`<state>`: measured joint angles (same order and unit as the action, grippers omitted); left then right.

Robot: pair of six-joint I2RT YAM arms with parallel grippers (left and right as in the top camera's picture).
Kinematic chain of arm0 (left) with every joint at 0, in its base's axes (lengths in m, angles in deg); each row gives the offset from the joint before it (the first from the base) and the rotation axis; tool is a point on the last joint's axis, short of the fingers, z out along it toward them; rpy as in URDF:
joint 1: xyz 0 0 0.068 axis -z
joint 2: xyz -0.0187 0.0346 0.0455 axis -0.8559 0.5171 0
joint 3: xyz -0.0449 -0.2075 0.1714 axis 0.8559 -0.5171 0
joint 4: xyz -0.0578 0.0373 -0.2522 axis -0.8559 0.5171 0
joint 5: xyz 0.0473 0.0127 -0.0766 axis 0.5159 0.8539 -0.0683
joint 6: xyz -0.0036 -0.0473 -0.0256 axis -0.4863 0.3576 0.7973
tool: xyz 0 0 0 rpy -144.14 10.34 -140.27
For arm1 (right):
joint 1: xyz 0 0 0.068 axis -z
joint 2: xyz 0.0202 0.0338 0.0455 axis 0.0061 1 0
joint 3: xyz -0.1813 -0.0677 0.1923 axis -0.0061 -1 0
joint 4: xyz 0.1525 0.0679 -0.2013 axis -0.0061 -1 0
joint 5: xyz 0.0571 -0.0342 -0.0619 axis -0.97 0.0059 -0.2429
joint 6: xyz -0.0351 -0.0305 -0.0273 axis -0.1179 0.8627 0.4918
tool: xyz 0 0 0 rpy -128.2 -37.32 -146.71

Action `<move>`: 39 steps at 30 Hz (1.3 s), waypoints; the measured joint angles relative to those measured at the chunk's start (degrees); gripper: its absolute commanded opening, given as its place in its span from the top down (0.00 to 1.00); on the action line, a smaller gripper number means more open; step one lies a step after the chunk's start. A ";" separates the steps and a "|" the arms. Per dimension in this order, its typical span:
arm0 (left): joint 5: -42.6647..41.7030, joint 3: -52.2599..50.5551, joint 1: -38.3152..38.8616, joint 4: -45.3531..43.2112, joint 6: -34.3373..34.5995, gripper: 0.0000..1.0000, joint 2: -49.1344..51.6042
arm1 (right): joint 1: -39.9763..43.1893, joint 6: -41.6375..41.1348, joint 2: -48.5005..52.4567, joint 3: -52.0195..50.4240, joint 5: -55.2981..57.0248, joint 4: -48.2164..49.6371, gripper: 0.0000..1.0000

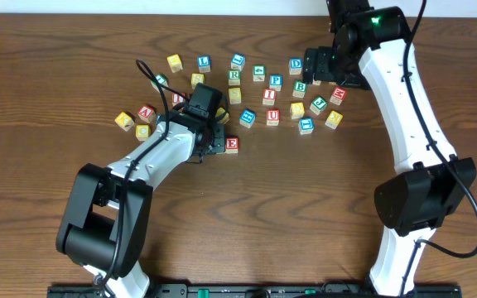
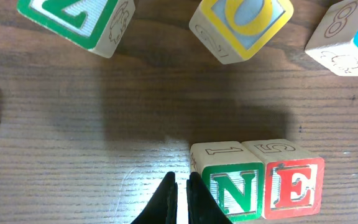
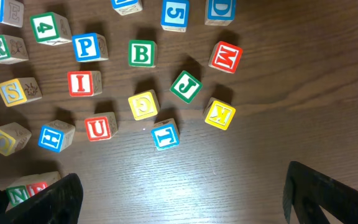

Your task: Spell out NEURIPS

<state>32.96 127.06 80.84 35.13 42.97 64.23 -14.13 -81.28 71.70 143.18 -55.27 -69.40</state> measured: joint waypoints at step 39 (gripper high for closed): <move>-0.37 9.18 -16.74 21.77 -5.53 0.83 -24.48 | -0.02 0.59 0.00 0.00 -4.87 4.13 0.08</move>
<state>32.59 136.24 64.10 56.90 37.44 39.75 -14.15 -80.69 71.70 143.18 -60.14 -65.27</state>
